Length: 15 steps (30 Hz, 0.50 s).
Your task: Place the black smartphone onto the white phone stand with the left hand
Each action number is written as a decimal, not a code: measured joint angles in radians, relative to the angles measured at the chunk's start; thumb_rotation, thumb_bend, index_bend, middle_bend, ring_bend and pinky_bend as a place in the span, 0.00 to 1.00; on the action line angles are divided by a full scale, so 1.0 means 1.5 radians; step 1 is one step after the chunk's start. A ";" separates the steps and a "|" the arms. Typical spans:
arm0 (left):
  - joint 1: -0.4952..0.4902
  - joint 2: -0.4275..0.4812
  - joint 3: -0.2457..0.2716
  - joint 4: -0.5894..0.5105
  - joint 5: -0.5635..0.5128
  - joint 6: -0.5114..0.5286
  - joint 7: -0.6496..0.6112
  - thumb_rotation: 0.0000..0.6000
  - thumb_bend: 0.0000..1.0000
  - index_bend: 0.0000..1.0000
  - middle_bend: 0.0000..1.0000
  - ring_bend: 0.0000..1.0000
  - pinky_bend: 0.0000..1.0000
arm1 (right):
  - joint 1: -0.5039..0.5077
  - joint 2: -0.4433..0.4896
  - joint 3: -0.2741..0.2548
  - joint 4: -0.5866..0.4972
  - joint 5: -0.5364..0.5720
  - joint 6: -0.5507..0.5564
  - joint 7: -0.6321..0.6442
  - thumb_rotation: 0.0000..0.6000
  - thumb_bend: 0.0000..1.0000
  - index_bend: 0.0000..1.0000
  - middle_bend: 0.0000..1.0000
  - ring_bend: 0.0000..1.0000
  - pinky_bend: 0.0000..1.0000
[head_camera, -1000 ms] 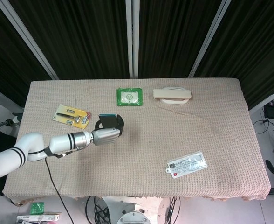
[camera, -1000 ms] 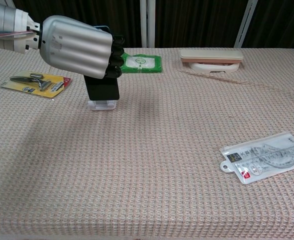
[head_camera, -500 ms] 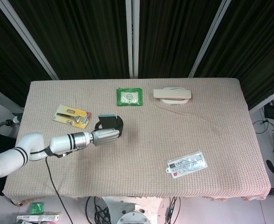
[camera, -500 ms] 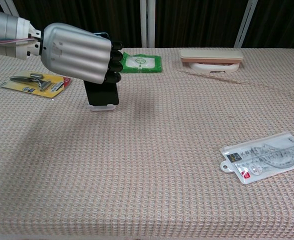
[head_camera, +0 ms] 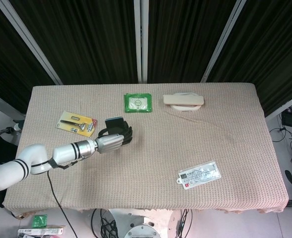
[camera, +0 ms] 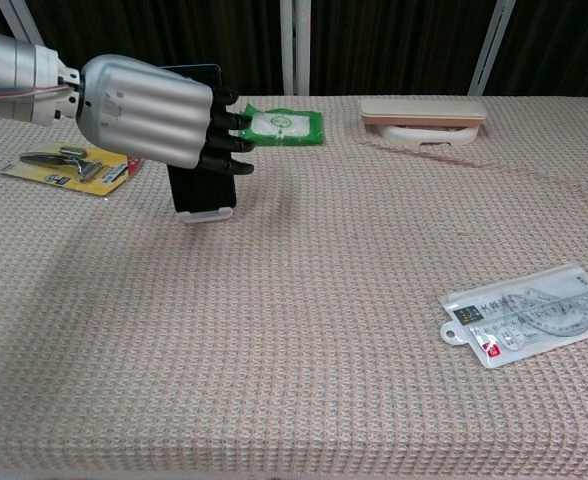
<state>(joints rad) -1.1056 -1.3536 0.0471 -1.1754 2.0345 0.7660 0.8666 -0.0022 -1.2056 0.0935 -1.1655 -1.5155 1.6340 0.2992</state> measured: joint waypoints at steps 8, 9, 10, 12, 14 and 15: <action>0.019 0.015 -0.007 -0.026 -0.029 0.003 0.012 1.00 0.23 0.00 0.00 0.06 0.24 | 0.000 -0.001 0.002 0.002 -0.001 0.003 0.001 1.00 0.16 0.00 0.00 0.00 0.00; 0.024 0.021 -0.008 -0.032 -0.035 0.005 0.014 1.00 0.23 0.00 0.00 0.06 0.23 | 0.000 -0.001 0.003 0.001 -0.002 0.003 0.001 1.00 0.16 0.00 0.00 0.00 0.00; 0.029 0.025 -0.009 -0.038 -0.039 0.007 0.016 1.00 0.22 0.00 0.00 0.06 0.23 | 0.000 -0.001 0.003 0.001 -0.002 0.003 0.000 1.00 0.16 0.00 0.00 0.00 0.00; 0.040 0.037 -0.009 -0.051 -0.048 0.012 0.021 1.00 0.20 0.00 0.00 0.05 0.23 | 0.001 -0.001 0.003 0.000 -0.003 0.003 -0.001 1.00 0.16 0.00 0.00 0.00 0.00; 0.049 0.048 -0.009 -0.063 -0.055 0.018 0.025 1.00 0.18 0.00 0.00 0.05 0.22 | 0.001 -0.001 0.003 -0.001 -0.004 0.003 -0.002 1.00 0.16 0.00 0.00 0.00 0.00; 0.056 0.056 -0.009 -0.072 -0.060 0.023 0.026 1.00 0.17 0.00 0.00 0.05 0.22 | 0.002 -0.001 0.003 -0.002 -0.005 0.003 -0.003 1.00 0.16 0.00 0.00 0.00 0.00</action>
<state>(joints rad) -1.0211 -1.2703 0.0333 -1.2828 1.9450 0.8006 0.9059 0.0006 -1.2076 0.0974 -1.1684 -1.5226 1.6391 0.2944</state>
